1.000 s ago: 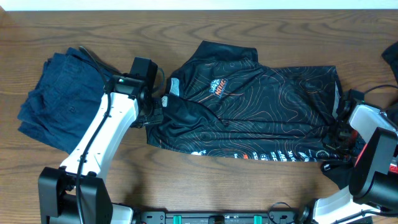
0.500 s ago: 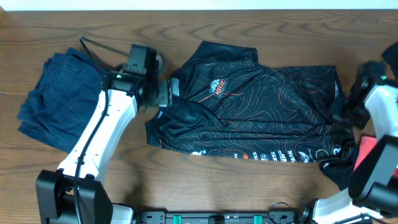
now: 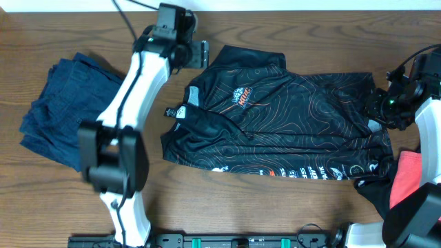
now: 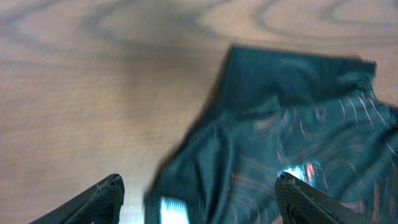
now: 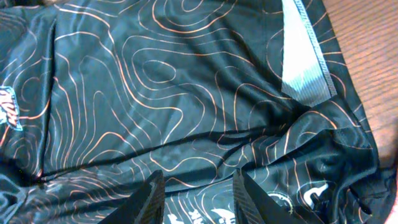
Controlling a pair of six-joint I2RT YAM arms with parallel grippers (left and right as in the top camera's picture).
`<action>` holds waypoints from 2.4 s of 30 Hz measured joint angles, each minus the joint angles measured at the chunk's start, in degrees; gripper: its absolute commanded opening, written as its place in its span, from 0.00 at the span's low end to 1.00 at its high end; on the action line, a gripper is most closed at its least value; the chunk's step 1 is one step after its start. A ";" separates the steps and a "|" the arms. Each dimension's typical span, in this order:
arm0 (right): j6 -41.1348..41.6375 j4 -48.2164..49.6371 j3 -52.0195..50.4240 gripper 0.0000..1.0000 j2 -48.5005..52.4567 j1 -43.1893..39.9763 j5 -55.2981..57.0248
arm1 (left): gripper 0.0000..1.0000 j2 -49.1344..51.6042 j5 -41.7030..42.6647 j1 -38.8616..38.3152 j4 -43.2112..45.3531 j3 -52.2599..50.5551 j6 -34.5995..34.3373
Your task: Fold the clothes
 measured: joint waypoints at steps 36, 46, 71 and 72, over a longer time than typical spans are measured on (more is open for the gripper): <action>-1.31 3.87 0.00 0.28 0.00 0.02 -0.35 | 0.11 22.01 6.49 -5.07 22.69 4.74 1.42; -1.36 18.99 0.02 0.33 2.14 0.02 2.93 | 0.07 20.37 10.80 -1.66 17.18 5.33 -2.19; 3.13 55.19 0.11 0.50 30.47 2.12 7.06 | 0.07 13.38 14.43 -0.76 4.70 5.14 -4.42; 3.19 55.21 0.11 0.50 30.47 2.12 7.61 | 0.07 13.38 14.43 -0.76 4.70 5.14 -4.42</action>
